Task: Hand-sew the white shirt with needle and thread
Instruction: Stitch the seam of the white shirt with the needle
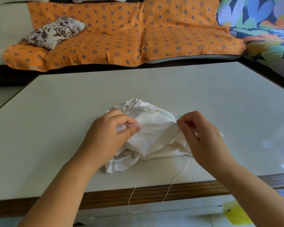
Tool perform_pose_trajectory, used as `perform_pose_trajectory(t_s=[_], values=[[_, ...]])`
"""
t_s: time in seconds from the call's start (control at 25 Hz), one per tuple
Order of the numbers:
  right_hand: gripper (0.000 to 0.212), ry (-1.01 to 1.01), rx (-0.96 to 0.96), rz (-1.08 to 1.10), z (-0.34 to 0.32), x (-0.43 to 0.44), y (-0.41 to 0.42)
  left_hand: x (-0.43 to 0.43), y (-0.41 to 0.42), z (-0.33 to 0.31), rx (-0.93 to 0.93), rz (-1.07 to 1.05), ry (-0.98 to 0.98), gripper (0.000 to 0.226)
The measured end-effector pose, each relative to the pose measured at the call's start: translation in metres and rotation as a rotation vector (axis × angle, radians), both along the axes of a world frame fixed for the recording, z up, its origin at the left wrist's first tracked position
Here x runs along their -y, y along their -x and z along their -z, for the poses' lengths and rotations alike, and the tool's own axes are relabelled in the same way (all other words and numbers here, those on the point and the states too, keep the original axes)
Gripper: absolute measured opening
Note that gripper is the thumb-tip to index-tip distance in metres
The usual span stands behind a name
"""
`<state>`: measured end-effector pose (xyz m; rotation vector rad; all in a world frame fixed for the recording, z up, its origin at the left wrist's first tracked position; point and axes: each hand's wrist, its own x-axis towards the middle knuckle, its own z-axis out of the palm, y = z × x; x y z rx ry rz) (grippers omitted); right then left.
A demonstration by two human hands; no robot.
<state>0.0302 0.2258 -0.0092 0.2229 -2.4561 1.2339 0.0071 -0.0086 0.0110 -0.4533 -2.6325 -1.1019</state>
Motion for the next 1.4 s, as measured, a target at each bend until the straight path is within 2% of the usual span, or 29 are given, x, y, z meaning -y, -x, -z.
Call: perform_pose_trajectory(t_s=[0.04,0.2,0.36,0.44,0.6,0.76,1.2,1.4], values=[[0.020,0.004,-0.005,-0.007,0.000,0.000,-0.001,0.000,0.000,0.000,0.015,0.002,0.020,0.003],[0.021,-0.055,-0.028,-0.021,0.004,-0.001,0.000,-0.008,0.000,0.006,0.035,0.024,0.138,0.016],[0.017,-0.115,-0.124,-0.052,0.007,0.000,0.000,-0.040,-0.001,0.005,-0.050,0.117,0.144,0.041],[0.008,-0.136,-0.167,-0.063,0.008,0.001,0.001,-0.054,0.001,0.006,0.005,0.168,0.046,0.033],[0.008,-0.116,-0.163,-0.060,0.010,0.002,0.004,-0.061,0.005,0.010,0.218,0.173,-0.168,0.011],[0.009,-0.075,-0.147,-0.070,0.012,0.003,0.003,-0.055,0.004,0.011,0.406,0.189,-0.354,0.009],[0.008,-0.059,-0.091,-0.045,0.013,0.005,0.005,-0.051,0.006,0.013,0.374,0.171,-0.343,0.007],[0.007,-0.020,-0.105,0.010,0.014,0.006,0.002,-0.053,0.004,0.012,0.335,0.176,-0.311,0.015]])
